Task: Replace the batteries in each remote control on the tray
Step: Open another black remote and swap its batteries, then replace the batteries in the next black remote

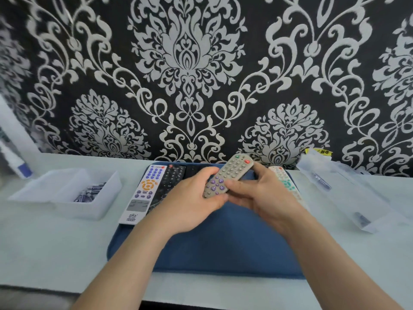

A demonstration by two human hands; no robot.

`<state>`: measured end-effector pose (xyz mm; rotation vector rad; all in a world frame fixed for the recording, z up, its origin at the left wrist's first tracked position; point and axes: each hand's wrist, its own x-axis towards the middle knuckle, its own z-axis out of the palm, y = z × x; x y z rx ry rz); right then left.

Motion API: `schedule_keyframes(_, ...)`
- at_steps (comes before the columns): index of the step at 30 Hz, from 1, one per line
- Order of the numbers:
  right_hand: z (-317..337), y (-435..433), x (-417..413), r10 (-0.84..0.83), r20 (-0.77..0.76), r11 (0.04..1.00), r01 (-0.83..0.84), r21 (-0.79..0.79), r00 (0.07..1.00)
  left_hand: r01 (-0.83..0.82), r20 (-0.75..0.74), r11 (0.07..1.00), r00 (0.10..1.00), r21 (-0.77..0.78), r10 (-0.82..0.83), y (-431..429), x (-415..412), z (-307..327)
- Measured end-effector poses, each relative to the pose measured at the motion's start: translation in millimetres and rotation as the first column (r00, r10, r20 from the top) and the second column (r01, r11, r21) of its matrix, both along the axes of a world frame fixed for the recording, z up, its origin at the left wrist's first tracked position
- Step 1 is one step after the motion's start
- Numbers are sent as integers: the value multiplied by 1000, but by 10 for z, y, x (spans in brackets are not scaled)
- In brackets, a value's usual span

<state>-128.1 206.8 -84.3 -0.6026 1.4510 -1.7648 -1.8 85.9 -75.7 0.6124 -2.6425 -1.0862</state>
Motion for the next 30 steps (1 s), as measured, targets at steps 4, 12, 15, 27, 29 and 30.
schedule_keyframes(4, -8, -207, 154, 4, -56, 997, 1, 72, 998, -69, 53, 994, 996, -84, 73, -71, 136, -9)
schedule_keyframes(12, -166, -242, -66, -98, -408, 913, 245, 326, 908, 59, 62, 908, 997, -416, -37, 8, 36, -135)
schedule_keyframes(15, -252, -250, -81, -53, -616, 845, 364, 392, 786, 121, 76, 876, 992, -466, -97, 100, -62, -164)
schedule_keyframes(27, -150, 294, -236, 658, -695, 458, 578, 675, 290, 196, 281, 855, 958, -481, -62, 73, -184, -246)
schedule_keyframes(29, -179, 284, -216, 645, -734, 519, 584, 625, 213, 160, 258, 859, 966, -486, -34, 82, -204, -248)
schedule_keyframes(30, -193, 280, -210, 625, -760, 556, 580, 595, 181, 148, 256, 860, 967, -488, -21, 96, -219, -239)
